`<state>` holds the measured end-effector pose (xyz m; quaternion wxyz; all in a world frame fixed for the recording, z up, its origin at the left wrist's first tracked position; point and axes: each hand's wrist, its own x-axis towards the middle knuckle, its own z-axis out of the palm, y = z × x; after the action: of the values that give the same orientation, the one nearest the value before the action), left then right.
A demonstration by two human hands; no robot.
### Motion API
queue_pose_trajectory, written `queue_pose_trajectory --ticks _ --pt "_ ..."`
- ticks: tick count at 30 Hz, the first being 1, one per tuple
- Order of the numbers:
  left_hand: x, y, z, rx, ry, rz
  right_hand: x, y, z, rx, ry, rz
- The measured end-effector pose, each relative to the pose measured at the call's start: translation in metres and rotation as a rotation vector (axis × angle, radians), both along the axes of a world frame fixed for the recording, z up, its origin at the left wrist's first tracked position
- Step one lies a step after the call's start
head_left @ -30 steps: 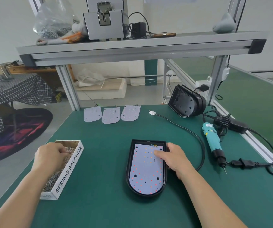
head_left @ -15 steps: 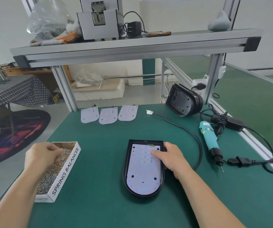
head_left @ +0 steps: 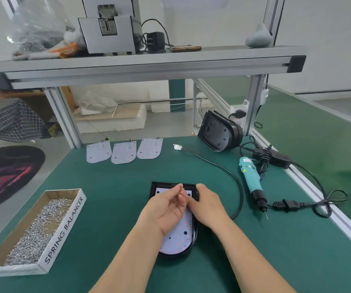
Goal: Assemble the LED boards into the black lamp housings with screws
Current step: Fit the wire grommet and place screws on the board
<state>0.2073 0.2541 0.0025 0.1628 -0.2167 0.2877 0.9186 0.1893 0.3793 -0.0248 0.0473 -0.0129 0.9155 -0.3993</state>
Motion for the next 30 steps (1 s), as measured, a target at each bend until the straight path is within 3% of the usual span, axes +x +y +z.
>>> queue_pose_trajectory --ticks 3,6,8,10,13,16,19,23,25,27,30 --pt "-0.002 0.002 -0.002 -0.024 -0.018 0.005 -0.007 0.028 0.020 0.038 0.015 0.056" --pt "0.001 0.004 -0.002 -0.031 -0.022 -0.008 -0.030 0.088 0.040 0.206 0.229 -0.275" --pt "0.003 0.004 -0.001 -0.047 -0.006 -0.017 -0.040 0.120 0.044 0.417 0.054 -0.445" --pt "0.003 0.004 -0.002 -0.062 0.024 -0.019 -0.046 0.133 0.038 0.512 -0.163 -0.426" --pt "0.003 0.004 -0.003 -0.093 0.046 -0.032 -0.051 0.138 0.026 0.442 -0.223 -0.404" --pt "0.005 0.003 -0.001 -0.116 0.045 -0.067 -0.049 0.144 0.017 0.098 -0.167 -0.459" --pt "0.005 0.002 0.001 -0.122 0.045 -0.072 -0.040 0.135 0.017 -0.539 -0.050 -0.428" --pt "0.003 -0.001 -0.003 -0.083 0.057 -0.079 -0.026 0.107 0.043 -1.372 -0.039 -0.219" --pt "0.002 -0.003 -0.006 -0.077 0.074 -0.091 -0.023 0.093 0.055 -1.537 -0.032 -0.177" --pt "0.002 -0.002 -0.009 -0.101 0.091 -0.120 -0.021 0.077 0.061 -1.552 0.027 -0.184" --pt "0.004 0.000 -0.010 -0.129 0.096 -0.139 -0.016 0.061 0.064 -1.518 0.268 -0.162"
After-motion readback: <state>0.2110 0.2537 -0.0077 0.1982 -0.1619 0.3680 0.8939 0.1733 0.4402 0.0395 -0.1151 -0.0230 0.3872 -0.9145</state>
